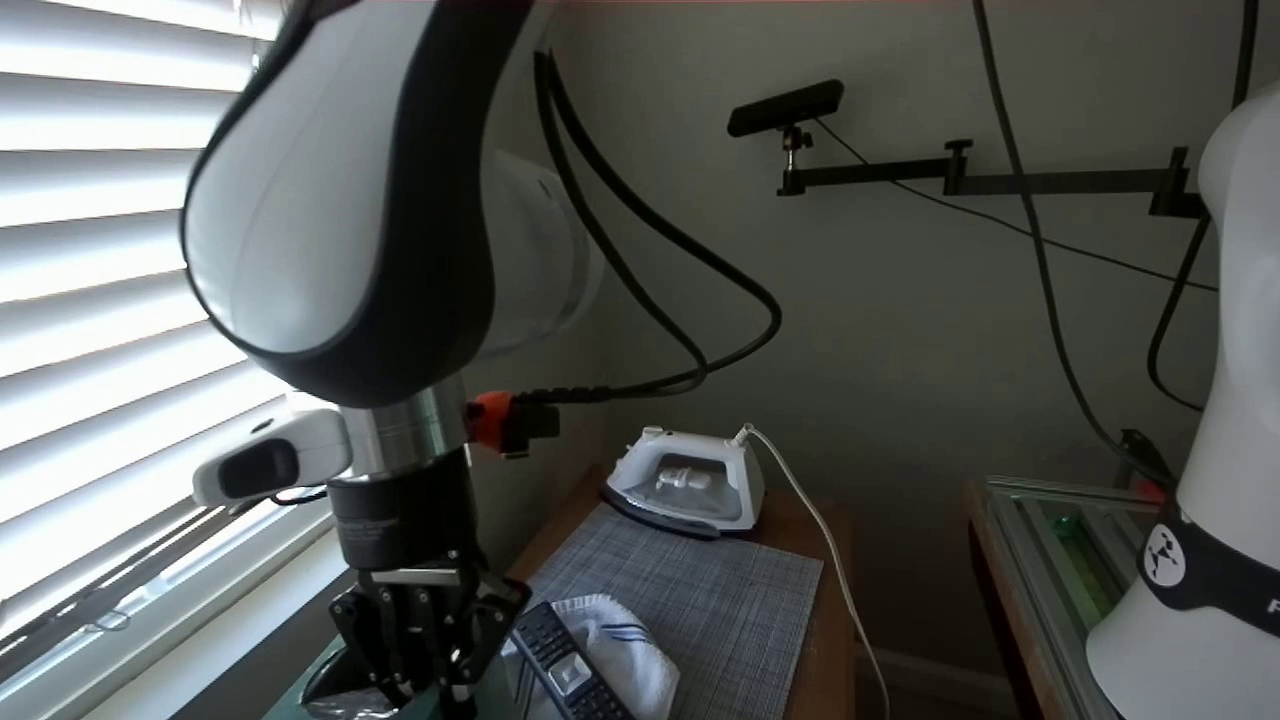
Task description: Move the tissue dispenser to the left
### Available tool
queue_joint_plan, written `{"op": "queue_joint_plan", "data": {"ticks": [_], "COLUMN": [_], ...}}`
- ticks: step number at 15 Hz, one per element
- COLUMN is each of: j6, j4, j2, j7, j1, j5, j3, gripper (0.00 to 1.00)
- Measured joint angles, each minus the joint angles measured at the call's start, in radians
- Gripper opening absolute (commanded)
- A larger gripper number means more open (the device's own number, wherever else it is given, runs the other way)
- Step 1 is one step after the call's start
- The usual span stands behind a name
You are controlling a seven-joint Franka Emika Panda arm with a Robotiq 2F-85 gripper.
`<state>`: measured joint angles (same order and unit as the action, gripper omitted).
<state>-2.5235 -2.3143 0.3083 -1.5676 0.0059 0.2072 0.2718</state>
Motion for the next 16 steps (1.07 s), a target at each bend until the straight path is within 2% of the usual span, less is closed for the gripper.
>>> {"op": "queue_joint_plan", "data": {"ticks": [4,9,16], "j6": [-0.107,-0.12,-0.119], "j4": [0.028,0.08,0.116], "j2": [0.043,0.113,0.178], "j7": [0.074,0.246,0.268], "j1": [0.02,0.067,0.06], "j5": [-0.018,-0.101,-0.109], "j3": [-0.016,-0.035,0.006], "gripper": [0.02,0.02,0.02]}}
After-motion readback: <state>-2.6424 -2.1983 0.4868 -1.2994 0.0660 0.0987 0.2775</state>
